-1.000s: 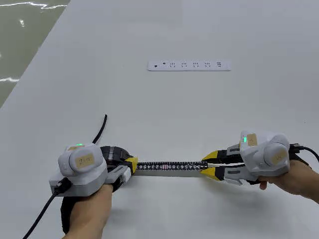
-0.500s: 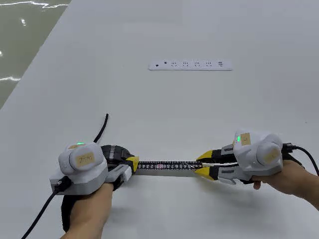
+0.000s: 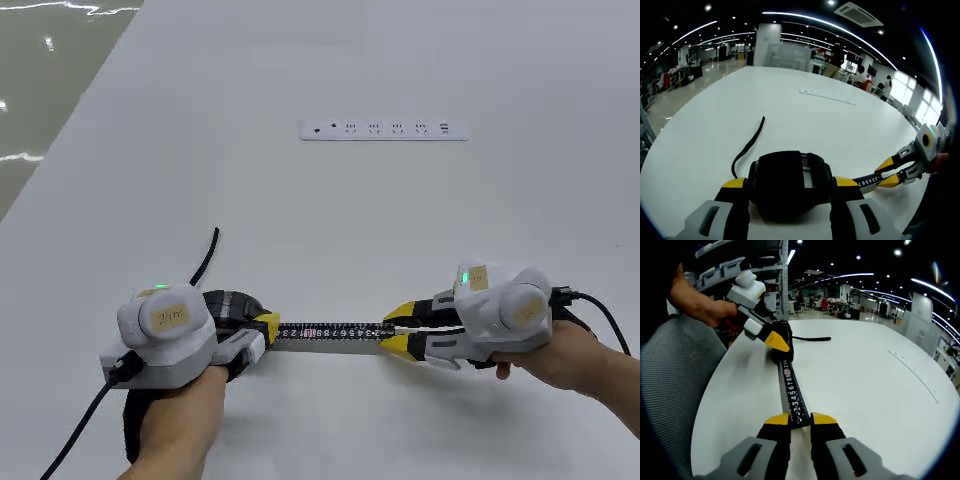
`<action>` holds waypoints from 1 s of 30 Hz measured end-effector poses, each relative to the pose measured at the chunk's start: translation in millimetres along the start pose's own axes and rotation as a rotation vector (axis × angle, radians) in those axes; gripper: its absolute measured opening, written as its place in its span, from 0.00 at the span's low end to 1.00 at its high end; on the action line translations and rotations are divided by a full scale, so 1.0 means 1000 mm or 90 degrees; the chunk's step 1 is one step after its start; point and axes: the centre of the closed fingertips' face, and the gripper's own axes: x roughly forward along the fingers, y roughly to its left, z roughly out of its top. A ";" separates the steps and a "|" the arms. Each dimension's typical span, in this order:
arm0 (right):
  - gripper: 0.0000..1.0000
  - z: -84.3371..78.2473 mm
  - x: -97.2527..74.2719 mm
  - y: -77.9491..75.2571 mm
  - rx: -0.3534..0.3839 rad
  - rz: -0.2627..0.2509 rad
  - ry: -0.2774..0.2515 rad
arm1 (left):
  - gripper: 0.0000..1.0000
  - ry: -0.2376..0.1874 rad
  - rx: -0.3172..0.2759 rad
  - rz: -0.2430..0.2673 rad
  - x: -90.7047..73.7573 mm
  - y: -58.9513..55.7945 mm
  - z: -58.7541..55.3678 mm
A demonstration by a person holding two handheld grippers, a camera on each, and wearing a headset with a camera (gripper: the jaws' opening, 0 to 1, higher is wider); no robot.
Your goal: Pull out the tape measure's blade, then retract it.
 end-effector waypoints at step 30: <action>0.13 0.021 0.031 0.010 -0.017 0.015 -0.003 | 0.62 0.004 -0.007 -0.006 0.000 0.000 0.000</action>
